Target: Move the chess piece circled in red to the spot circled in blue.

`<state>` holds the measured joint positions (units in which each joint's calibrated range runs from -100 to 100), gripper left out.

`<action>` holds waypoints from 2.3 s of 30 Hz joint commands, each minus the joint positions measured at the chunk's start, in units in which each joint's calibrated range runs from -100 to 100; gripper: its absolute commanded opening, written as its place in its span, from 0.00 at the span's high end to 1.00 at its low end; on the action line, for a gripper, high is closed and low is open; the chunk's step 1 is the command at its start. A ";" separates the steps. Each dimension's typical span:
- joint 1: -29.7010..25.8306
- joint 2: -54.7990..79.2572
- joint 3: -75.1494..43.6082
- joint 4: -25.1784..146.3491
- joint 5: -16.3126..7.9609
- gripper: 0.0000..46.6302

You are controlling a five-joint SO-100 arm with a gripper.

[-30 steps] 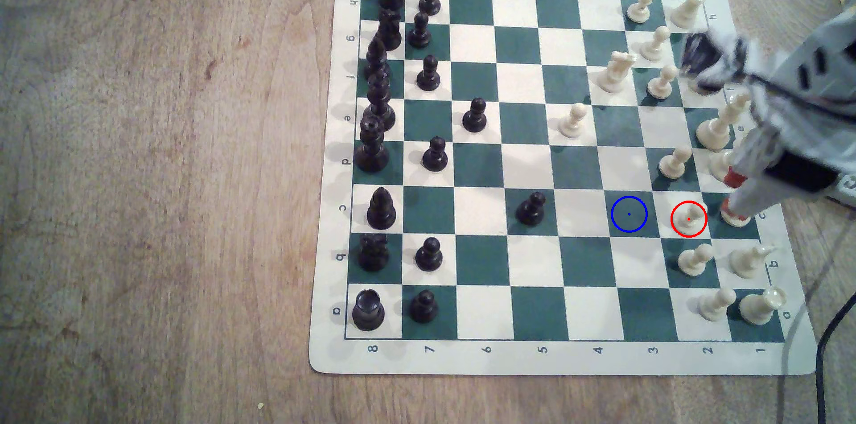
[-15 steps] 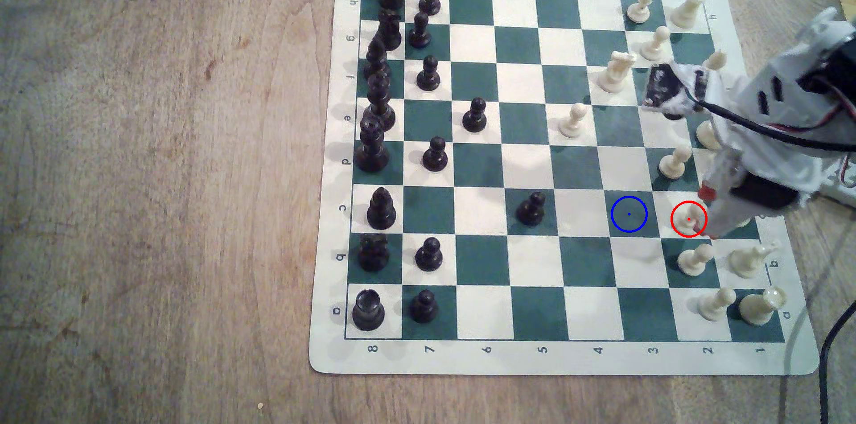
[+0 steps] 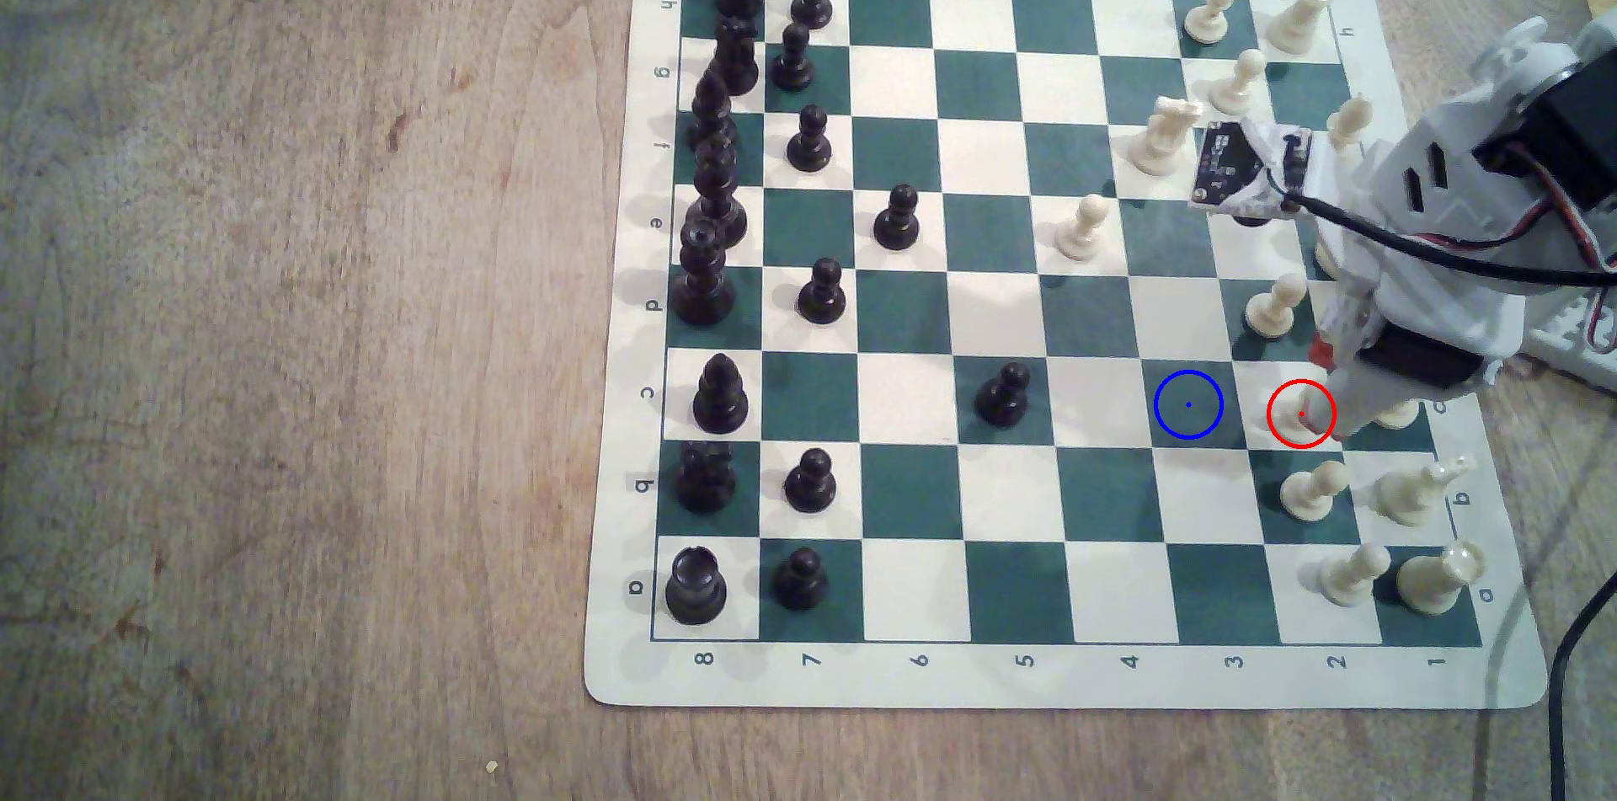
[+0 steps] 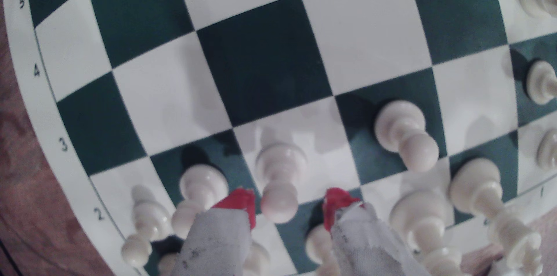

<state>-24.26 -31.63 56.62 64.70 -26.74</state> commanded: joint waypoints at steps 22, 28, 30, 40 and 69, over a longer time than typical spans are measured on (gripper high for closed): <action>-2.29 3.36 -0.68 -3.69 -0.83 0.75; -2.53 3.62 -0.68 -3.93 -0.78 0.89; -2.53 3.62 -0.68 -4.01 -0.73 0.98; -1.82 -0.88 -3.67 1.39 0.15 1.00; 4.28 13.55 -22.44 0.49 3.27 1.00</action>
<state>-20.21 -20.82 38.45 68.05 -23.57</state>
